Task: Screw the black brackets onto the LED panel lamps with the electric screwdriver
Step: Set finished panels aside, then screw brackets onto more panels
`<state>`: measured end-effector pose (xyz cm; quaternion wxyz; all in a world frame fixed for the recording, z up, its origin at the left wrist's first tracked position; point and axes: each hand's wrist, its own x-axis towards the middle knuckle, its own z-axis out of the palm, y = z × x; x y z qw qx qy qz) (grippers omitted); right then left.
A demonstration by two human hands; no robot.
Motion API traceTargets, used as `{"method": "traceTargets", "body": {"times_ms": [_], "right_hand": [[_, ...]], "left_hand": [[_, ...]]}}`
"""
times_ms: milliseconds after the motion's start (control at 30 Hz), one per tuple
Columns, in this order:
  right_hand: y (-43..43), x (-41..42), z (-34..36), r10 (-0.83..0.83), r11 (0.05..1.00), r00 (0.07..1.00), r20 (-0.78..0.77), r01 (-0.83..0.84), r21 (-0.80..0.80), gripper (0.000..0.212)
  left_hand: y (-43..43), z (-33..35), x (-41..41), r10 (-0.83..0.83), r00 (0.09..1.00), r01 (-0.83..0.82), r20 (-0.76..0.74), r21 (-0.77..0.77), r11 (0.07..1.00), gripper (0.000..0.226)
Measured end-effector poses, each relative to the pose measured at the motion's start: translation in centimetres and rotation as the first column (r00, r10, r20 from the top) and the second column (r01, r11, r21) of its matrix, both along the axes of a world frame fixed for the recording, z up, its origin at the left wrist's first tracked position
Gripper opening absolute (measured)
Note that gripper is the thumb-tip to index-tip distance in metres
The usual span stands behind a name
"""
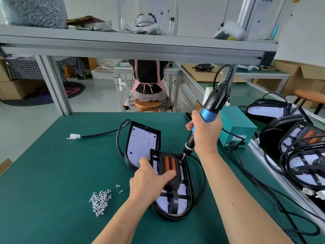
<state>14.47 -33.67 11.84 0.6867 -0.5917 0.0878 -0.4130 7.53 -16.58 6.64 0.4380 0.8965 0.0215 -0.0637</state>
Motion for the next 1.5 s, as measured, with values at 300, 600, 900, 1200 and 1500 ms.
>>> {"method": "traceTargets", "body": {"times_ms": [300, 600, 900, 1200, 1500], "right_hand": [[0.4, -0.4, 0.2, 0.143, 0.989, 0.988, -0.058, -0.145, -0.034, 0.019], [-0.4, -2.5, 0.6, 0.256, 0.962, 0.964, 0.073, -0.261, 0.075, 0.021], [-1.6, -5.9, 3.2, 0.226, 0.955, 0.954, 0.195, -0.256, 0.148, 0.015], [-1.1, -11.7, -2.3, -0.019, 0.779, 0.995, 0.097, -0.046, 0.625, 0.016], [0.1, -14.2, -3.9, -0.032, 0.679, 0.990, 0.140, -0.082, 0.729, 0.015]], "left_hand": [[-0.1, 0.6, -0.3, -0.007, 0.999, 0.007, -0.039, -0.001, 1.000, 0.063], [0.1, 1.3, -0.4, -0.023, 0.997, 0.021, -0.077, -0.026, 0.999, 0.063], [0.0, 1.1, 0.0, -0.024, 0.995, 0.023, -0.098, -0.015, 1.000, 0.064], [1.4, 0.8, -1.0, -0.013, 0.999, 0.008, 0.049, 0.102, 0.995, 0.065], [10.9, 0.6, 0.4, -0.005, 0.999, -0.008, 0.046, 0.266, 0.964, 0.010]]}}
